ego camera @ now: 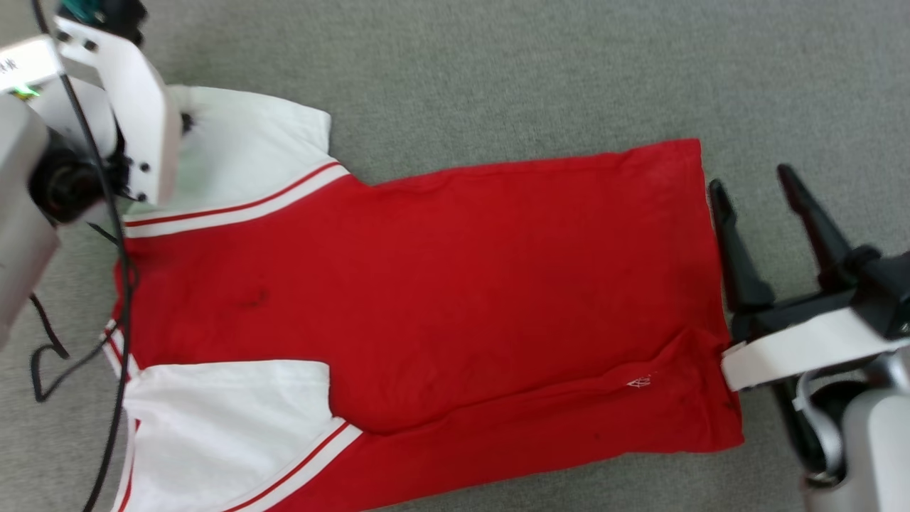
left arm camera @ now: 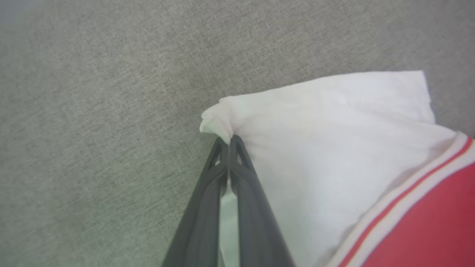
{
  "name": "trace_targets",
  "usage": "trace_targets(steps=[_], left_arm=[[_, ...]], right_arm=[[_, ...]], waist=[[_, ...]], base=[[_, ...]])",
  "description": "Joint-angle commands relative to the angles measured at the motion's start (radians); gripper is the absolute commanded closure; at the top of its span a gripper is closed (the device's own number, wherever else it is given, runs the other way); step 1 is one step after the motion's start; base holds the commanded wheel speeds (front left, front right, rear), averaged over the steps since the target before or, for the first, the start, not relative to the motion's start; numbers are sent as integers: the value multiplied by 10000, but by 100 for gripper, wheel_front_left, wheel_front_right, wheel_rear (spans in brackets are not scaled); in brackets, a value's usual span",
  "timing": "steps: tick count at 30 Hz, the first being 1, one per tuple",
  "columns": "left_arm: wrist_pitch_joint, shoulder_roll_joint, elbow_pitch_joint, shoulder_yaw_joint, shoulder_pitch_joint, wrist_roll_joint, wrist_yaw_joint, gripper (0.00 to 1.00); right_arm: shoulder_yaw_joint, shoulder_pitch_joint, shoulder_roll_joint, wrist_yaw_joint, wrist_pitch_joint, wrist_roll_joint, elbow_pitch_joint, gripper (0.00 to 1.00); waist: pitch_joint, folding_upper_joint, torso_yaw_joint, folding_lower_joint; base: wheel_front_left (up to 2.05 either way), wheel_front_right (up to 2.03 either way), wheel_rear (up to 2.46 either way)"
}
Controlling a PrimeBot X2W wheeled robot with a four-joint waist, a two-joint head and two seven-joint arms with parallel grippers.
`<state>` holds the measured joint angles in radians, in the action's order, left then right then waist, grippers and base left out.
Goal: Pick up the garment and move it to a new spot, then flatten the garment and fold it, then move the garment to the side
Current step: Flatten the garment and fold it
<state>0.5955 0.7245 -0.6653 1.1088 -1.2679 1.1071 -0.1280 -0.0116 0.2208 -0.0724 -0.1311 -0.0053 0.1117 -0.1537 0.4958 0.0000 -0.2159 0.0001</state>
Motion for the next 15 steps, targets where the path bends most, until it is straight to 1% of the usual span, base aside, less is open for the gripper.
trace_targets(steps=[1,4,7,11,15], left_arm=[[-443,-90,178,55,239,57,-22,100],[-1037,-87,409,163,262,-61,-16,100],[-1504,-191,701,302,238,-107,-15,100],[-1919,-159,1125,434,278,-5,-15,100],[-2269,-193,1437,617,249,20,-16,100]], right_arm=[[30,354,-410,9,381,-68,-40,0],[-124,845,-996,10,1289,294,181,0],[-468,1407,-1973,10,2579,618,542,0],[-1046,2295,-3221,12,4679,1795,1212,0],[-1634,3149,-3976,9,6937,3047,2085,0]], waist=[[-389,0,196,-1],[-755,0,355,-1],[-1038,0,620,-1],[-1272,0,888,-1],[-1349,0,1140,-1]], base=[[0,0,0],[0,0,0],[0,0,0],[0,0,0],[0,0,0]])
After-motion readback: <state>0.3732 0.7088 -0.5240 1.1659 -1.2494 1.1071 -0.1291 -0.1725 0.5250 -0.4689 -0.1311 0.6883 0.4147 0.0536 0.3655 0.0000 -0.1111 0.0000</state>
